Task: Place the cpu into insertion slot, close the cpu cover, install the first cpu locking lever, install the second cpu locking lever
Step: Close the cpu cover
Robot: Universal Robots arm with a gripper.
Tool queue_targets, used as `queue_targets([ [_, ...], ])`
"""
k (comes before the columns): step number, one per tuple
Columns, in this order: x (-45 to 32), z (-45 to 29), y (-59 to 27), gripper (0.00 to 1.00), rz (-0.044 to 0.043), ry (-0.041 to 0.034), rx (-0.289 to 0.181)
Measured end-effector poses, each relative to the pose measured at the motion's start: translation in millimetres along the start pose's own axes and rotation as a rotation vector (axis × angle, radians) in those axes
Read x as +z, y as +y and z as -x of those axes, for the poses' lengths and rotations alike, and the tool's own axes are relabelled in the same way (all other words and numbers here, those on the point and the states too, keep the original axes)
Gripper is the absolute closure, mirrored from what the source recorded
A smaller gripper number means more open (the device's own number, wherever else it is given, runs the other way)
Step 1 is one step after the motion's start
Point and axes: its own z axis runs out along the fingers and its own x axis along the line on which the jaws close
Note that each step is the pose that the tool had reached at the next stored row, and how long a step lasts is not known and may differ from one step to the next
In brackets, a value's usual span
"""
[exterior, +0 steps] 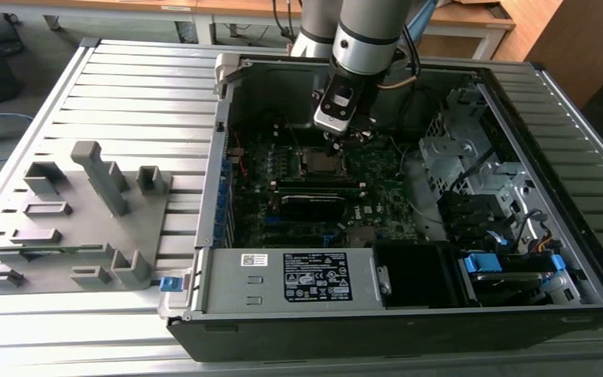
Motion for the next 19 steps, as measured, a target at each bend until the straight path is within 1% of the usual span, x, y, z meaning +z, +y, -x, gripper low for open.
queue_targets([
  [5, 0.0, 0.0, 0.0, 0.90, -0.0008, -0.0005, -0.019],
  [14, 0.0, 0.0, 0.0, 0.90, -0.0010, -0.0006, -0.020],
  [19, 0.0, 0.0, 0.0, 0.90, -0.0019, -0.0012, -0.044],
])
